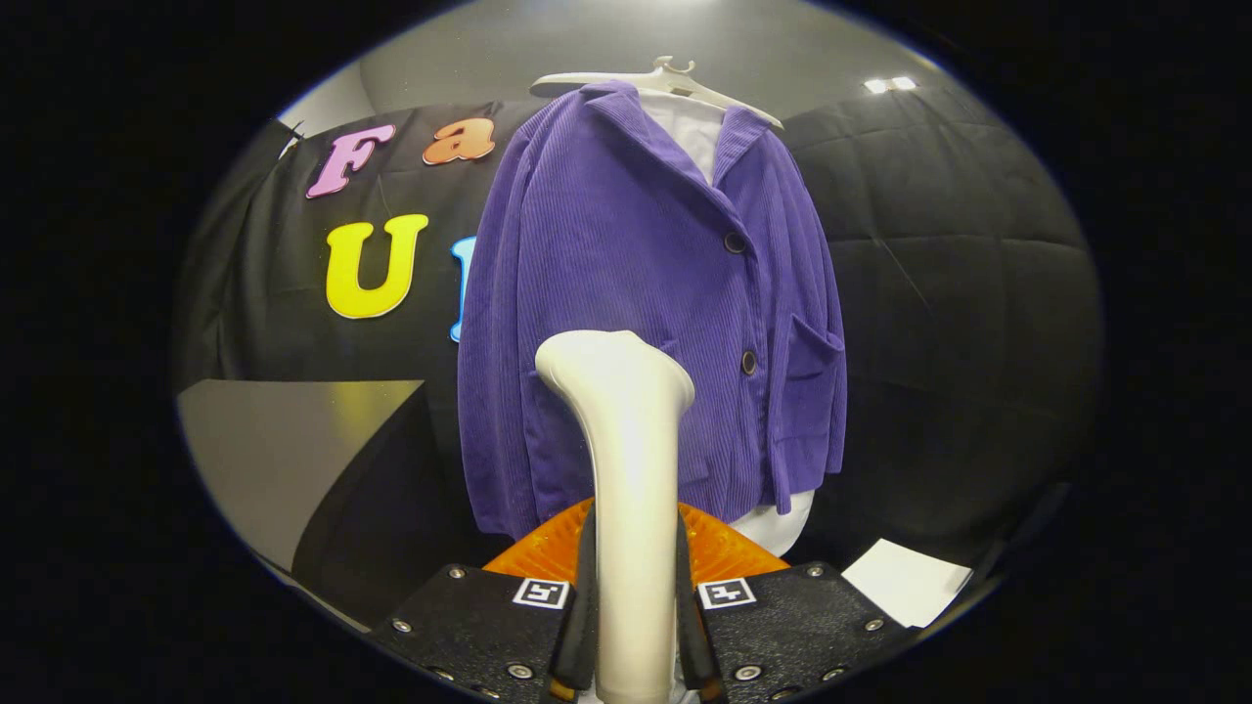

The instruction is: Iron the clothes twice with a garment steamer, once on the left side and once on the right side.

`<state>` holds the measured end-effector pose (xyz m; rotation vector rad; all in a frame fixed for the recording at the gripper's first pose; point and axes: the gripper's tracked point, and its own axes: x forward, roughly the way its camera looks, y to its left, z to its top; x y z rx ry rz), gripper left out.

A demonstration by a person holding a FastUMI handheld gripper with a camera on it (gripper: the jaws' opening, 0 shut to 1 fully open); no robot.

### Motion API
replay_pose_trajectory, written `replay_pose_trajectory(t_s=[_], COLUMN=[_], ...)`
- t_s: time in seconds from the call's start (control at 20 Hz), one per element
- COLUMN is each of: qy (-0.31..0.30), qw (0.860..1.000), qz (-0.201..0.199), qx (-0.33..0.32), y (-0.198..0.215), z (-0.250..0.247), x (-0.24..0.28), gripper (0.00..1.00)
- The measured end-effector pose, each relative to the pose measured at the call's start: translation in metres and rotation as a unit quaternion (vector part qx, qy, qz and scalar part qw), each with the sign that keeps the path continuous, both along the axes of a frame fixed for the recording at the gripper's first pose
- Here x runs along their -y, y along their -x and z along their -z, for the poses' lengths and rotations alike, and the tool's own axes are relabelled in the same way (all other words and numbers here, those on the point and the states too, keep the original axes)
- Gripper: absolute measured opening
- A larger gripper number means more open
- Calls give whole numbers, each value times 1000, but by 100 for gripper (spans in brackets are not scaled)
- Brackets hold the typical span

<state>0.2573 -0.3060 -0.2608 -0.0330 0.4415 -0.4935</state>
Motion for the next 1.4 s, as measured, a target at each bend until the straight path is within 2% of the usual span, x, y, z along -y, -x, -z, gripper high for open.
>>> replay_pose_trajectory(t_s=[0.55, 0.9, 1.15, 1.4], qy=[-25, -37, -18, 6], qw=[998, 995, 998, 1000], qz=[15, 18, 18, 20], qx=[-63, -91, -55, 10], y=[29, 56, 67, 67], z=[78, 104, 55, -33], x=[-1, -7, -10, -10], gripper=[33, 34, 34, 34])
